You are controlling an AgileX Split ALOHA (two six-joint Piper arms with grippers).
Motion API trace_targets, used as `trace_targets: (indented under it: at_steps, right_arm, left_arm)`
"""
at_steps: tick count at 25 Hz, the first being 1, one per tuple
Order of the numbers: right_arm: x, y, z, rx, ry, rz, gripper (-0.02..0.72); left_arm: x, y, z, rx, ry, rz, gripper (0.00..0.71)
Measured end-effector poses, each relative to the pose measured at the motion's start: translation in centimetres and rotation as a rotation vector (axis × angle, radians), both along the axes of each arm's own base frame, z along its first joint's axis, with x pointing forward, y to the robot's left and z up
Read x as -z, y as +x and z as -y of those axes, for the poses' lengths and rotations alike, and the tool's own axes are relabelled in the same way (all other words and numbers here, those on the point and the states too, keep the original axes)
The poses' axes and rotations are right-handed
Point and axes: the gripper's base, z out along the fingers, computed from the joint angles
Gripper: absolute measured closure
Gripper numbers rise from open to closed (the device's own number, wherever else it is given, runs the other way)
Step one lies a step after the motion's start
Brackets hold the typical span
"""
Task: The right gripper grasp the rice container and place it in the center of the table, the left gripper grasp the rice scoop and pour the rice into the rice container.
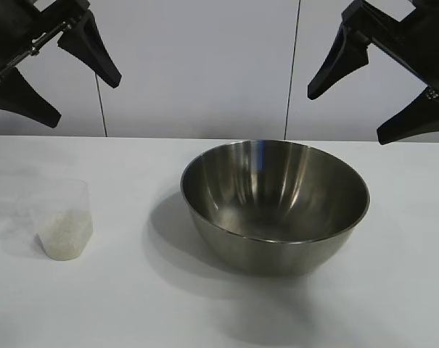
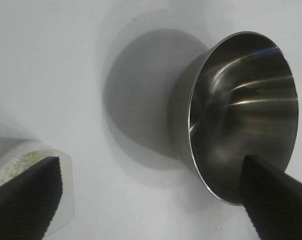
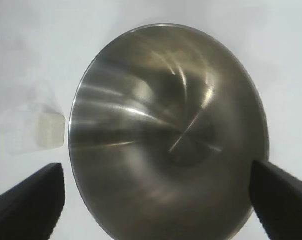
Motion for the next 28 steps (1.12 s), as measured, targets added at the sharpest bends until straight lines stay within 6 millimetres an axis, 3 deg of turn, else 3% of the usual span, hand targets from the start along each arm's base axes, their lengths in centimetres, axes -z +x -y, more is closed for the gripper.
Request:
trace_targets:
  at_steps: [9, 14, 21, 28]
  right_arm:
    - [0.0, 0.1, 0.2, 0.005, -0.02, 0.016, 0.01]
    - [0.9, 0.2, 1.2, -0.022, -0.181, 0.004, 0.01]
    - [5.2, 1.9, 1.5, -0.005, -0.267, -0.098, 0.01]
    - [10.3, 3.3, -1.3, -0.051, -0.281, -0.149, 0.01]
  left_arm:
    - [0.0, 0.0, 0.0, 0.0, 0.0, 0.0, 0.02]
    - [0.0, 0.0, 0.0, 0.0, 0.0, 0.0, 0.02]
    - [0.0, 0.1, 0.0, -0.007, 0.001, 0.009, 0.02]
    - [0.0, 0.1, 0.0, -0.006, 0.001, 0.009, 0.02]
